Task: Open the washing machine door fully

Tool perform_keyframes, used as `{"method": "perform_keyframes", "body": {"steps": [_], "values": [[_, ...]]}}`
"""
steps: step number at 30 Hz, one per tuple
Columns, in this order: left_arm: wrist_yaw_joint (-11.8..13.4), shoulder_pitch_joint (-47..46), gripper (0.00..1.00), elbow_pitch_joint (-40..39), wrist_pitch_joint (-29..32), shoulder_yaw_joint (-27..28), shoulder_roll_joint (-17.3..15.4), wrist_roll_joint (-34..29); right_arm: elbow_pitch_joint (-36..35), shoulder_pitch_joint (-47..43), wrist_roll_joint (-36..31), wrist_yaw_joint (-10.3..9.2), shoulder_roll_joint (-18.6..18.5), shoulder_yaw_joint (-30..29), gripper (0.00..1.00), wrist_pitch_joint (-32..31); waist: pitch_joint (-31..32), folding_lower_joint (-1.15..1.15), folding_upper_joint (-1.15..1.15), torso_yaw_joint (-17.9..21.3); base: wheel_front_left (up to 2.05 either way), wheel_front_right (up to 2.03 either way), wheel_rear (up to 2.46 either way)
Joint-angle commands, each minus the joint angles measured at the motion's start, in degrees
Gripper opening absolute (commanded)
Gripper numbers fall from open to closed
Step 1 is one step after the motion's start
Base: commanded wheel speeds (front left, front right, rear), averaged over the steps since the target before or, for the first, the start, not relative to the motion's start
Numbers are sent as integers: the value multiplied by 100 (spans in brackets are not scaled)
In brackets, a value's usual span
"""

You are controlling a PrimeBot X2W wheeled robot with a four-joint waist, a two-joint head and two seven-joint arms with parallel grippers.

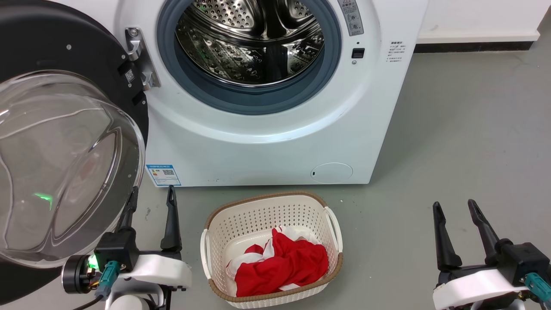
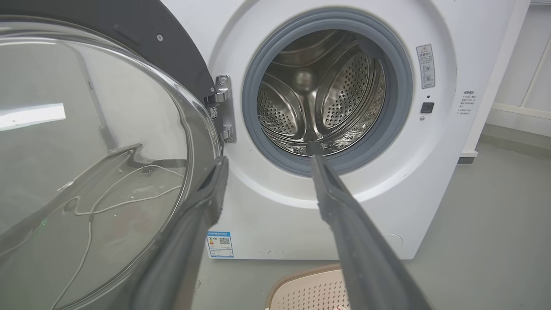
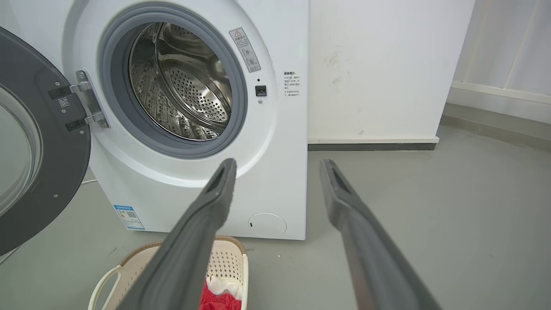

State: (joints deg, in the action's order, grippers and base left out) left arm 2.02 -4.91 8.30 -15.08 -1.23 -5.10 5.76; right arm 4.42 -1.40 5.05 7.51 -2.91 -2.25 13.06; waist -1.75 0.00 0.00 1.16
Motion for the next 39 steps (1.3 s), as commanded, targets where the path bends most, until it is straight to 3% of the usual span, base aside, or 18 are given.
{"method": "perform_keyframes", "body": {"steps": [1,22,23,39], "values": [[4,57,100,1,-11,41,2,-22,16,-17,26,-4,7,6,100,4,5,0,0,-1,0,0,0],[-91,41,100,71,-11,199,106,-108,96,60,43,-4,7,18,100,34,-16,0,0,-77,0,0,0],[-90,24,0,84,2,184,83,-96,115,9,6,0,0,11,0,7,-17,0,0,-77,0,0,0],[-264,-15,0,277,450,330,111,1566,329,131,1723,0,-41,-15,0,-328,4,0,0,-81,0,0,0]]}}
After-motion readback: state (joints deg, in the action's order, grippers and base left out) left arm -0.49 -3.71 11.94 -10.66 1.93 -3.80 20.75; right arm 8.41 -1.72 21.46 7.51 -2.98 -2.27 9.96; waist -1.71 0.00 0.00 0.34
